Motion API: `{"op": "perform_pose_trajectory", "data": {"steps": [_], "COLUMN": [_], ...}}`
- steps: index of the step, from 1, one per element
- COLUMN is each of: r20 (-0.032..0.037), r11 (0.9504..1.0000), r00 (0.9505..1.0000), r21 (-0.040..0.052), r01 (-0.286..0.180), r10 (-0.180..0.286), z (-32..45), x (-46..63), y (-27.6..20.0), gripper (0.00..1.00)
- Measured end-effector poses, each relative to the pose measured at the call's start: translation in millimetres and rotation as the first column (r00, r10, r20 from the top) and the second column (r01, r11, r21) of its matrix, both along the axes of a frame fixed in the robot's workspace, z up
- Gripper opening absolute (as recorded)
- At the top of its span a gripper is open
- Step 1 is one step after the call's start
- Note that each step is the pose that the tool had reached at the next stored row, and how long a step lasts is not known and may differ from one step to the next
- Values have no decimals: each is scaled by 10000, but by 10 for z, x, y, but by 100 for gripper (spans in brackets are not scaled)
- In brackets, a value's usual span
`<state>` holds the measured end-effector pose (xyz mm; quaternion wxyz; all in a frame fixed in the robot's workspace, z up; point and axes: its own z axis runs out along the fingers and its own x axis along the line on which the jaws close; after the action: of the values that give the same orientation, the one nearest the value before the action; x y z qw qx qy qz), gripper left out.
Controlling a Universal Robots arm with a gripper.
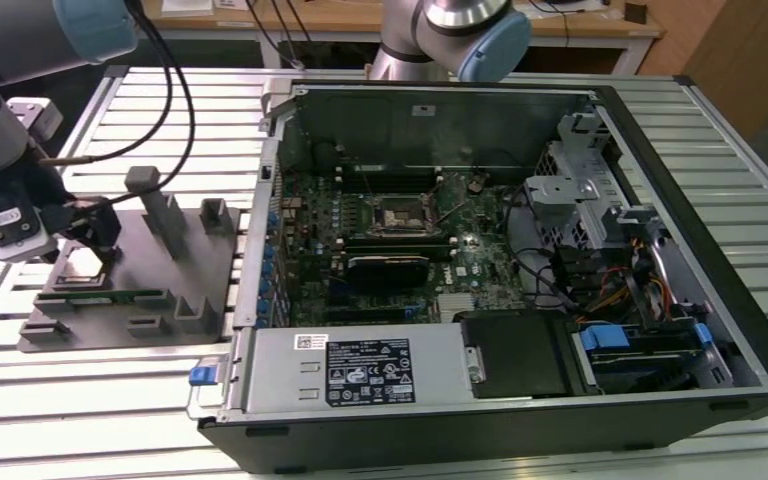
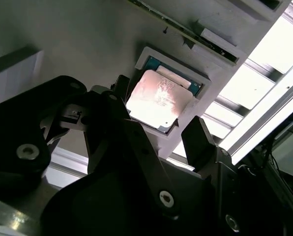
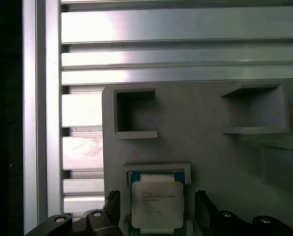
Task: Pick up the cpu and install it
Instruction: 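Pick up the cpu and move it towards the insertion slot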
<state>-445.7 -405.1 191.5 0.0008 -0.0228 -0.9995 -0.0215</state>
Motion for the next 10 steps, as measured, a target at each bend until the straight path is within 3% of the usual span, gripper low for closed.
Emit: {"op": "perform_pose_trajectory", "data": {"steps": [10], "r20": [0], "r11": [10000], "r00": [10000], "r21": [-2], "r01": [56], "r10": [-56], "z": [-49], "x": [-3], "y": [-10], "gripper": [71]}}
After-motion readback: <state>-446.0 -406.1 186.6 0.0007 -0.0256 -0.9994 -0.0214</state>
